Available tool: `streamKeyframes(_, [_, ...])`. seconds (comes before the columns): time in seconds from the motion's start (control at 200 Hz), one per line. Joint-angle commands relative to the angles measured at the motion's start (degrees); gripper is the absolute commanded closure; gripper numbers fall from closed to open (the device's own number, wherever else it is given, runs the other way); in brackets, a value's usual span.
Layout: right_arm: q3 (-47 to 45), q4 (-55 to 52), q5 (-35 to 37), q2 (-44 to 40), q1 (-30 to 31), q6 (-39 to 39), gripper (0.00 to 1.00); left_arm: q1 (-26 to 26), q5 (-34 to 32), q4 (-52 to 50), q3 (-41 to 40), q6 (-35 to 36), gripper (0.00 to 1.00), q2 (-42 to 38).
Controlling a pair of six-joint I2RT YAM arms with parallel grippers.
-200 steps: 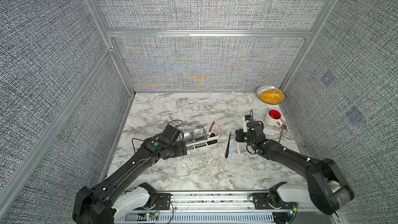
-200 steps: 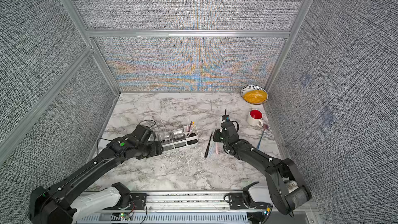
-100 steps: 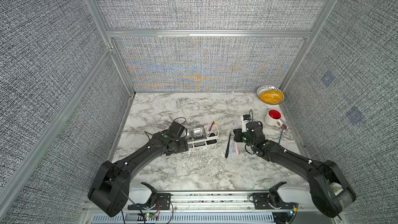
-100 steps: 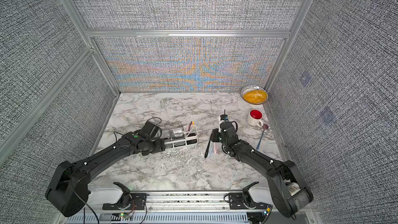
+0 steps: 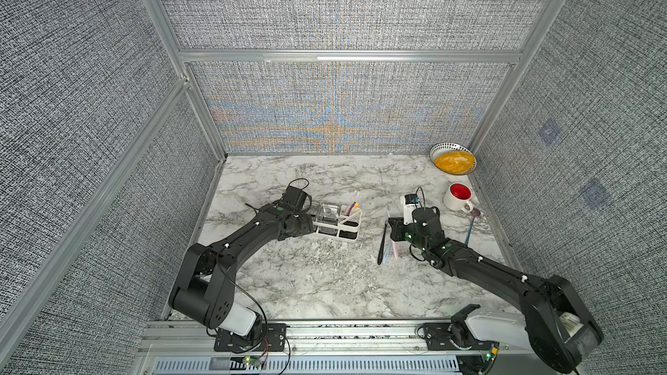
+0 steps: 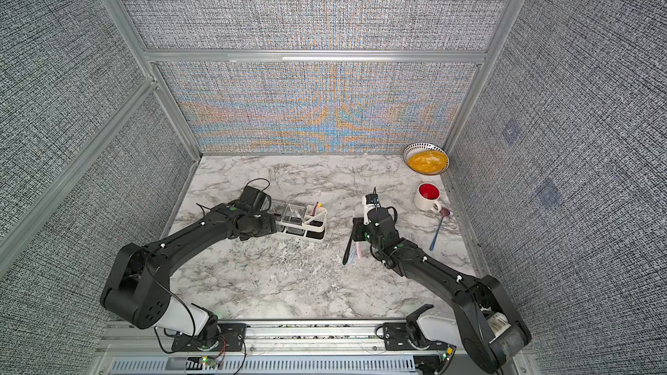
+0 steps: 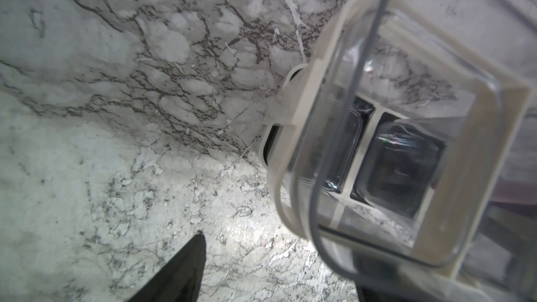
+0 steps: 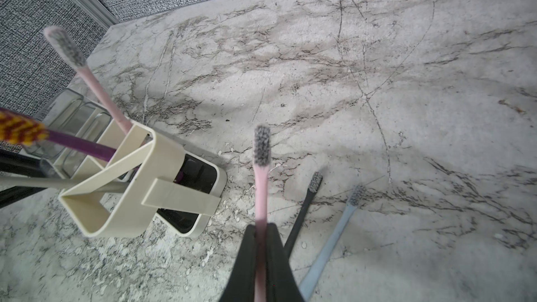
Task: Place the toothbrush into the toothbrush holder
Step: Adjust the toothbrush holder at the center of the board.
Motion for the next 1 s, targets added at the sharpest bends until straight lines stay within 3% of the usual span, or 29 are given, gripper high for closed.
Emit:
streamKeyframes(0.0, [-1.0,4.0,-0.4,-1.5,0.7,-1.8,0.93,0.0,-1.6,-4.0,2.2,2.8,0.20,-2.2])
streamKeyframes(0.15, [-2.8,8.7,-3.1,-4.3,2.6,-4.1,0.93,0.0,0.0,-9.1,6.2,5.9,0.19,-8.9])
streamKeyframes(0.31, [-4.9,13.8,-6.1,-7.8,5.8,-6.5,0.93,0.0,11.6,-3.8,10.3,4.7,0.19,-14.1])
streamKeyframes(0.575, [-5.7,18.1,-6.7,-13.0,11.8,-7.0,0.93,-1.1,28.0,6.0,18.7,-0.9,0.19,-8.3])
streamKeyframes(0.996, [-1.5,22.1,-8.1,-12.4,15.5,-5.1,0.93,-9.0,34.5,16.1,20.0,-4.2,0.19,-3.8])
